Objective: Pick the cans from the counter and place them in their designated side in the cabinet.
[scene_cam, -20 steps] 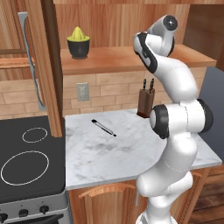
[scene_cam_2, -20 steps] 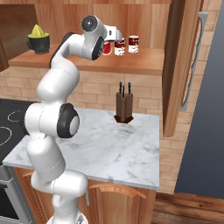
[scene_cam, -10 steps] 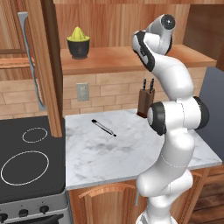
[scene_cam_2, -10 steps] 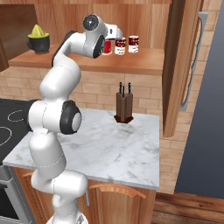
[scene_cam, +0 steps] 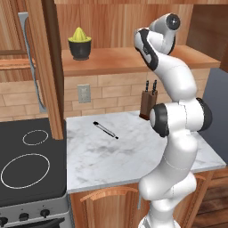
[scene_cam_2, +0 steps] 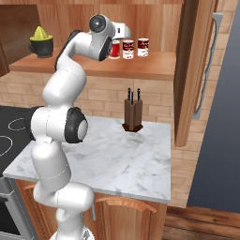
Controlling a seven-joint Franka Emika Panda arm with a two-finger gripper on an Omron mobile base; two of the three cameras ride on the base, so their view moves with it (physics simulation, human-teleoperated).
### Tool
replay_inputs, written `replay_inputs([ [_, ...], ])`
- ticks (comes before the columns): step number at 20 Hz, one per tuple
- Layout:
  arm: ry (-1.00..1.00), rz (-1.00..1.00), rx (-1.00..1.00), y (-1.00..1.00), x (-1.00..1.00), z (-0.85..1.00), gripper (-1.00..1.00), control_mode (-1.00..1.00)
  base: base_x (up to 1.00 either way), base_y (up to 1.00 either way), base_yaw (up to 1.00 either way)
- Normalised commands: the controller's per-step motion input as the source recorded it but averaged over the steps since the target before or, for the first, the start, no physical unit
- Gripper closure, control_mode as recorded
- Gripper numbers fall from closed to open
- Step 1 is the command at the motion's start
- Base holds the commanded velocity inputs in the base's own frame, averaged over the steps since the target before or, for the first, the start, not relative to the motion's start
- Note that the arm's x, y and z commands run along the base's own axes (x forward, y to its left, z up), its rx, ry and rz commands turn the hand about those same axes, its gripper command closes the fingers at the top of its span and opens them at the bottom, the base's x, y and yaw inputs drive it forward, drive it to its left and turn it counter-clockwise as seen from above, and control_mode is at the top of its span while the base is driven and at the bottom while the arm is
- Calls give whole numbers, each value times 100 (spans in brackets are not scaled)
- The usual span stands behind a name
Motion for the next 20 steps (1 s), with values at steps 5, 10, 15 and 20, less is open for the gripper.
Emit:
replay_inputs([
  [5, -11, 5, 0, 0, -16, 1, -100, -100, 0, 0, 0],
  [10, -10, 5, 0, 0, -36, 6, -100, -100, 0, 0, 0],
  [15, -4, 5, 0, 0, -53, 8, -100, -100, 0, 0, 0],
  [20, -2, 5, 0, 4, -68, 5, -100, -100, 0, 0, 0],
])
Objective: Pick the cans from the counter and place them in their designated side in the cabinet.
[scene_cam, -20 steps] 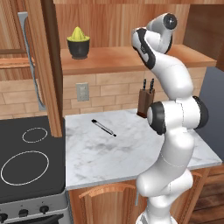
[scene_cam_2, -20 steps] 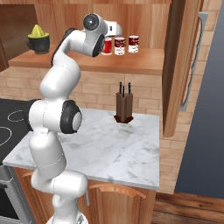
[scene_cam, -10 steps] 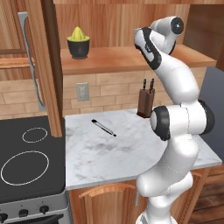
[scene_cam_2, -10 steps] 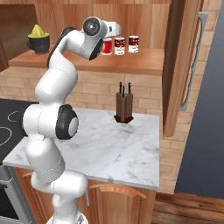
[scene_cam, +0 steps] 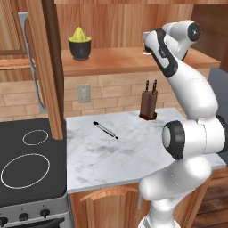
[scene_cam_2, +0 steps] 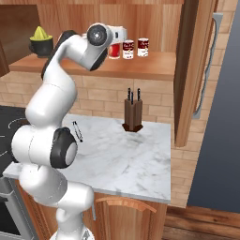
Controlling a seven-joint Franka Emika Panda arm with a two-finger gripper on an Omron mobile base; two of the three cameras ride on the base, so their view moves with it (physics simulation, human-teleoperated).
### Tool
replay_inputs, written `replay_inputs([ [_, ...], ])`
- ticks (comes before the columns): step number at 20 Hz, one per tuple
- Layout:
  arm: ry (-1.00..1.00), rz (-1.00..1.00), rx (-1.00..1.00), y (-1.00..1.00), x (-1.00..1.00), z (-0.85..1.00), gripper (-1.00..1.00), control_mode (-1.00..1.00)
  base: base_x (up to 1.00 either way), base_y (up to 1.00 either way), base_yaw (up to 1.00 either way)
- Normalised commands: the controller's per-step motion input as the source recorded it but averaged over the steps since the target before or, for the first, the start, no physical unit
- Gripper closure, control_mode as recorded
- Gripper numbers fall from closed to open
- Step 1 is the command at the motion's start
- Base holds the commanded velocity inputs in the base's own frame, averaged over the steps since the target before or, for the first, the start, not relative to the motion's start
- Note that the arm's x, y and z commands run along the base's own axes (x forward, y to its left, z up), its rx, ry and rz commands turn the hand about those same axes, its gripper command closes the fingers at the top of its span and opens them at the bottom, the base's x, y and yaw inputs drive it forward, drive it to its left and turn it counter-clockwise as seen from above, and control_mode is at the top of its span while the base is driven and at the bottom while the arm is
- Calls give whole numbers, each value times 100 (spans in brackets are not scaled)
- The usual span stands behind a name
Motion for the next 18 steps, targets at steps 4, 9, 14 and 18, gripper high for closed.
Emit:
replay_inputs([
  [4, 0, 4, 0, 12, -76, 0, -100, -100, 0, 0, 0],
  [9, 0, 4, 0, 16, -81, 0, -100, -100, 0, 0, 0],
  [14, 0, 4, 0, 14, -84, 0, -100, -100, 0, 0, 0],
  [18, 0, 4, 0, 12, -85, 0, -100, -100, 0, 0, 0],
])
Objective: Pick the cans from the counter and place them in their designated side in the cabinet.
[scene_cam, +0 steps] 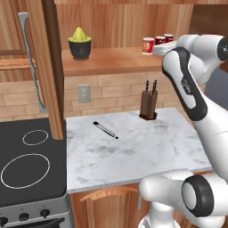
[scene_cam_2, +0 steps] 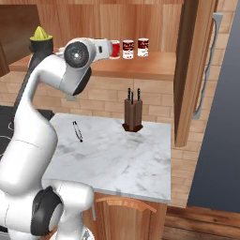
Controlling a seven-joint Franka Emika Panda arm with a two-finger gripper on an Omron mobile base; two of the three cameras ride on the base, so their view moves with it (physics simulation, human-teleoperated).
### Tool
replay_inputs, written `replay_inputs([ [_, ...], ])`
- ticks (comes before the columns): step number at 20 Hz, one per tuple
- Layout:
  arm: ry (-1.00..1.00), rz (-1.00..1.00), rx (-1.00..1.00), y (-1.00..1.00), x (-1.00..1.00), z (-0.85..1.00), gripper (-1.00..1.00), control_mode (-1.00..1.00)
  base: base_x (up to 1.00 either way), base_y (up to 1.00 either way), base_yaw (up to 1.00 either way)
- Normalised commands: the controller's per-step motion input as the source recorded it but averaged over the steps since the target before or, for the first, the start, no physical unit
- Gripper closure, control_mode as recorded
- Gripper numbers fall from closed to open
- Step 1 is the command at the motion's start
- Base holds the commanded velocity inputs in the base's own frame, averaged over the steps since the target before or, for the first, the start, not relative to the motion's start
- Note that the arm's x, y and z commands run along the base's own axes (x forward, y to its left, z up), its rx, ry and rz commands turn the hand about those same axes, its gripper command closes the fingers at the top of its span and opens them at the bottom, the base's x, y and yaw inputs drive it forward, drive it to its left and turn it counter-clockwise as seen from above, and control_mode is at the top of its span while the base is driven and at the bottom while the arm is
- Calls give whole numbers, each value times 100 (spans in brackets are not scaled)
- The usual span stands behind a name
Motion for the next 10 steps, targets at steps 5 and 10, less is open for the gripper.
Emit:
replay_inputs([
  [5, 0, 4, 0, 12, -84, 0, -100, -100, 0, 0, 0],
  [10, 0, 5, -2, 12, -78, -3, -100, -100, 0, 0, 0],
])
